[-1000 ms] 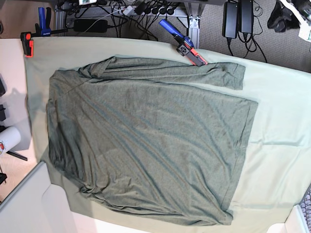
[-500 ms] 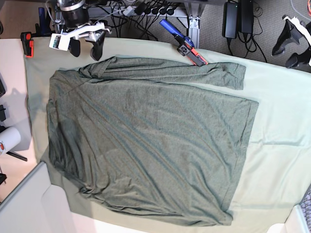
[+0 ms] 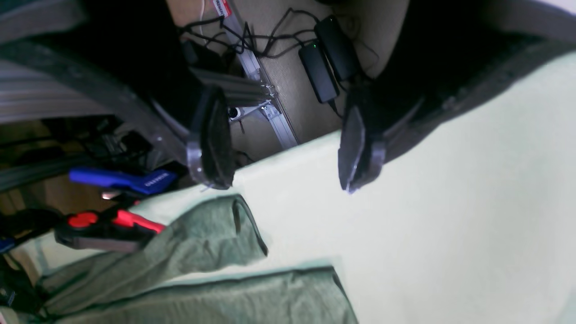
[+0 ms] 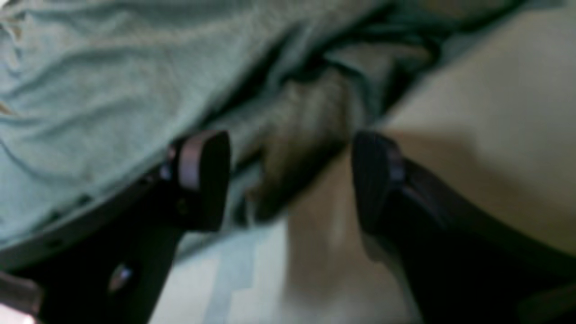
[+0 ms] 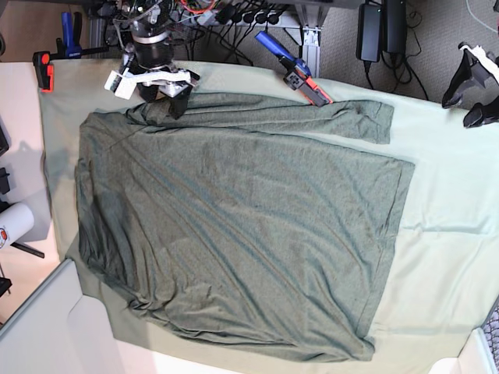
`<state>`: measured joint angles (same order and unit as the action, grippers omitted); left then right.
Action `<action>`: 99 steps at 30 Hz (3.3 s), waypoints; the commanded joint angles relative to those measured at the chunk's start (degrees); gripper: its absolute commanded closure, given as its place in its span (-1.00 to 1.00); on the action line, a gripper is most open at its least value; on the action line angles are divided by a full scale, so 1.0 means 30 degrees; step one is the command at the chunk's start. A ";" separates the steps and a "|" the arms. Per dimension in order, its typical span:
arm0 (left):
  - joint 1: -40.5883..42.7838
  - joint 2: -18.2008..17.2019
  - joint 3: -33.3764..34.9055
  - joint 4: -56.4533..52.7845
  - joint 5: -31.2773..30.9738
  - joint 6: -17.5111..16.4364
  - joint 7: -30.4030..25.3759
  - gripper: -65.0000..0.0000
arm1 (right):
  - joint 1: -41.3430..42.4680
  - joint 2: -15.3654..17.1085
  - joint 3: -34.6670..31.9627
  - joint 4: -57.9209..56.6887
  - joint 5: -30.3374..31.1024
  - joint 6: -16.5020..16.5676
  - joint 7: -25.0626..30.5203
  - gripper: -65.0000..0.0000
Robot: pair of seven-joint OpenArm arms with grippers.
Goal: Fold the T-shirt properly
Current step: 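Reach both grippers to the shirt's shoulder edges and grasp them, then lift the grey-green shirt by its shoulders with both grippers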
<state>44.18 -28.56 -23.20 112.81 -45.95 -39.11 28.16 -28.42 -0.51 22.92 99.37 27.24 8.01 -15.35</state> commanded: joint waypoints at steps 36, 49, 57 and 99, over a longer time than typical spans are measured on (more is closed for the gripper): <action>-0.6266 0.1377 0.8357 -0.4772 0.2885 -0.0211 -0.0459 -0.22 | 0.0146 -0.0780 0.0073 0.0153 -0.0947 0.0117 -0.0182 0.80; -0.6426 0.2164 0.8546 -0.4765 0.3330 0.0386 -0.0809 0.78 | 0.0146 -0.0772 0.0073 0.0153 -0.1049 0.0124 -0.0197 1.00; -0.6135 0.2047 0.6761 -0.4007 0.1508 -0.0296 0.1479 1.00 | -0.0503 -0.0073 0.0087 0.0590 -0.1435 0.0415 -0.0918 1.00; -1.8098 0.1224 0.9500 -1.2072 0.3147 -0.0296 -0.1078 1.00 | 0.7308 0.2331 0.2965 -0.0430 -0.2586 0.2135 -0.1158 1.00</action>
<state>-8.75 -23.83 5.93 75.92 -36.67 -40.51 26.20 -7.18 5.43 31.31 97.01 20.05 15.75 -21.26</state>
